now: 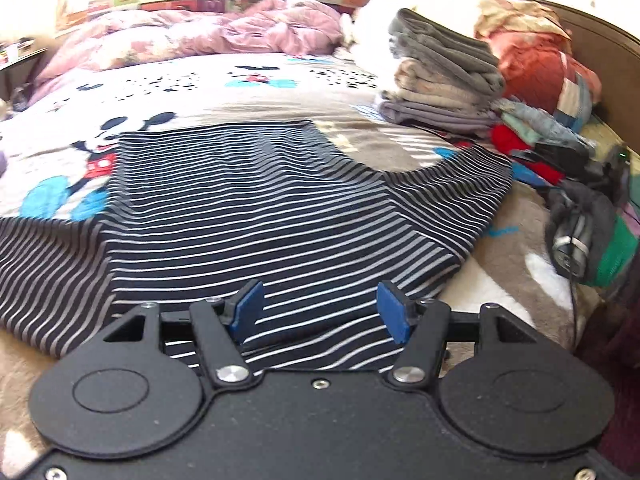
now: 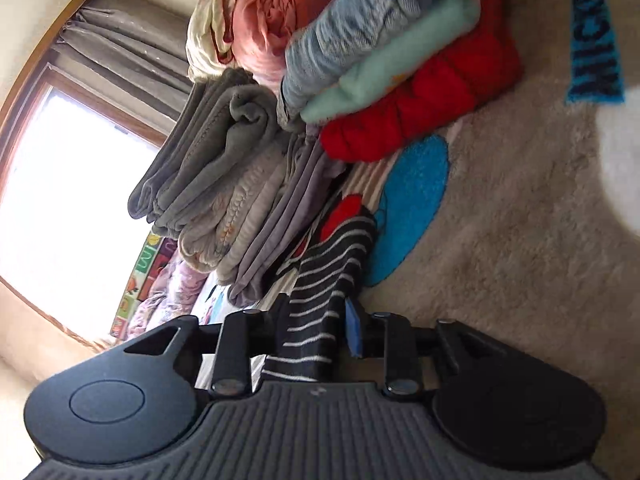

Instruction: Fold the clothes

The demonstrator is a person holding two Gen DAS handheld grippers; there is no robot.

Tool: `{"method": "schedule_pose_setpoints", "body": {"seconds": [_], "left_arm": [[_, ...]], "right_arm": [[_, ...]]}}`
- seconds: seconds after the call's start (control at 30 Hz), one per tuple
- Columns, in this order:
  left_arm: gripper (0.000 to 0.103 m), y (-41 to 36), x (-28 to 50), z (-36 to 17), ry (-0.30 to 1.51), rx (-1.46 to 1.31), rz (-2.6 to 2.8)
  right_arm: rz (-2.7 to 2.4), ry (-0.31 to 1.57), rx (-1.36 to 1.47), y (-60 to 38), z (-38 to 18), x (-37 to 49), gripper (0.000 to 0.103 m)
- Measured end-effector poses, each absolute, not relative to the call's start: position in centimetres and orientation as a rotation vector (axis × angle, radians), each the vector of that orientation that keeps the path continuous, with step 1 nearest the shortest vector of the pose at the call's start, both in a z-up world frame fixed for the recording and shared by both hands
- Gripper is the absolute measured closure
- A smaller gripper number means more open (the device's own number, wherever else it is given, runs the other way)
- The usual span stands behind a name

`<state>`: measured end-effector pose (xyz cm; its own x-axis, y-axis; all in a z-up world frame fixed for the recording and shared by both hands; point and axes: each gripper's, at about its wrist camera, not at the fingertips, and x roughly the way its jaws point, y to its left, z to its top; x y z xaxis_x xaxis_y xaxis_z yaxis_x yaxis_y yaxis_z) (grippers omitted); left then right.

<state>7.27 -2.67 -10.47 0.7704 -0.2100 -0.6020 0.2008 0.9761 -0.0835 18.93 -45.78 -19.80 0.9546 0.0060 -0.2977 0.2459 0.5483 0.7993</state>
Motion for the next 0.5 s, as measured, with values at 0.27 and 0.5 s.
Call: {"method": "schedule_pose_setpoints", "body": {"seconds": [0.27,0.5], "left_arm": [[0.042,-1.7,6.1,-12.3,0.619,-0.043,-0.139],[0.039,-1.2,5.9,-14.1,0.653,0.009,-0.108]], "right_arm": [[0.264,0.286,0.646,-36.0,-14.4,15.1,0.064],[0.591,0.652,0.325,-24.6,-16.3,13.4,0.066]]}}
